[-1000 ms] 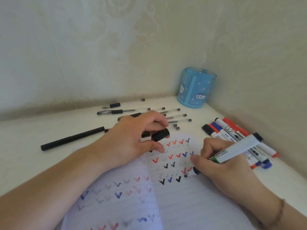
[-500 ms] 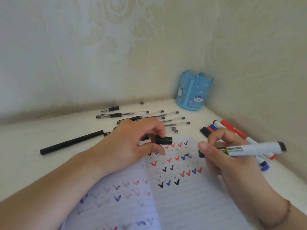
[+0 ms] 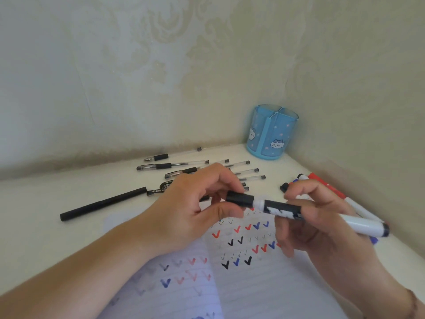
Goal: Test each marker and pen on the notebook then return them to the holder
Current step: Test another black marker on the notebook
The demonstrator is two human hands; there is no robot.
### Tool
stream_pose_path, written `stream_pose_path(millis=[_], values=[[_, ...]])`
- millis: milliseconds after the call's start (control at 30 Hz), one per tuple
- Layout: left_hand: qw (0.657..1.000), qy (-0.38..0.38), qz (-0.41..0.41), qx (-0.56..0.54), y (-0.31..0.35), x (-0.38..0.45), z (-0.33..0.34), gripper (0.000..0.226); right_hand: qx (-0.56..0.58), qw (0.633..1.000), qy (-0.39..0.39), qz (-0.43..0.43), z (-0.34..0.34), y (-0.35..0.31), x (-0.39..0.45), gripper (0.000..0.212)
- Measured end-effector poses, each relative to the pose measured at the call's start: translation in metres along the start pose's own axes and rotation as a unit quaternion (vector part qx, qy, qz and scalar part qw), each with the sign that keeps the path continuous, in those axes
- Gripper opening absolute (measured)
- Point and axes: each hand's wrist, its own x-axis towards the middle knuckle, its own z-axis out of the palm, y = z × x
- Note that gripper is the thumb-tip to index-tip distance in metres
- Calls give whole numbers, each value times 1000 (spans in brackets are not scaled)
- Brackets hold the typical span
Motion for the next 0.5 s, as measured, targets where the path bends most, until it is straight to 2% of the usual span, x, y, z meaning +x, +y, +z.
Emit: stream_pose_path(millis=[67, 133, 367, 500], values=[[1000, -13, 12, 0, 2, -1, 2, 23, 5, 1000, -25, -4, 4, 2, 1, 17], [1000, -11, 21, -4, 2, -1, 2, 24, 14, 999, -37, -10, 7, 4, 2, 28], [998, -4, 11, -55, 5, -4, 6, 16, -6, 999, -30, -18, 14, 7, 0, 28], [999, 3, 26, -42, 5, -6, 7, 14, -16, 999, -23, -31, 20, 11, -1, 27]])
